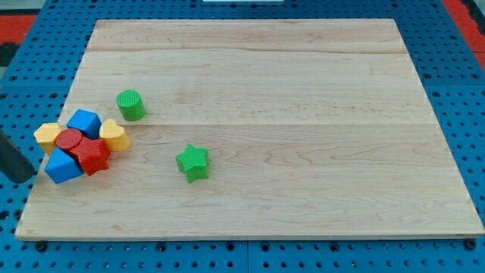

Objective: Push the yellow hexagon towards left side of the blue cube

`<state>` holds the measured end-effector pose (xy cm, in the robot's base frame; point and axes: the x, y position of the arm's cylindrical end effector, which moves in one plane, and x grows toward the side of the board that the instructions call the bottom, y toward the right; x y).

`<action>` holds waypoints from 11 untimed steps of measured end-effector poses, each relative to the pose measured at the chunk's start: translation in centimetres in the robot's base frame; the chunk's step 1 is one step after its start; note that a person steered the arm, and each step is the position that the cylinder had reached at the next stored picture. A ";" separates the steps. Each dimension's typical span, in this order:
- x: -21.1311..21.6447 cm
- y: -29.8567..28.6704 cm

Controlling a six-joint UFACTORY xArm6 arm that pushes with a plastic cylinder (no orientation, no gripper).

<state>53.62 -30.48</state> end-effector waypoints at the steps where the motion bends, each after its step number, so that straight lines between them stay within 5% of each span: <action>1: -0.3 0.0; 4: -1.7 0.0; 7: -11.2 0.7; 11: -8.5 0.0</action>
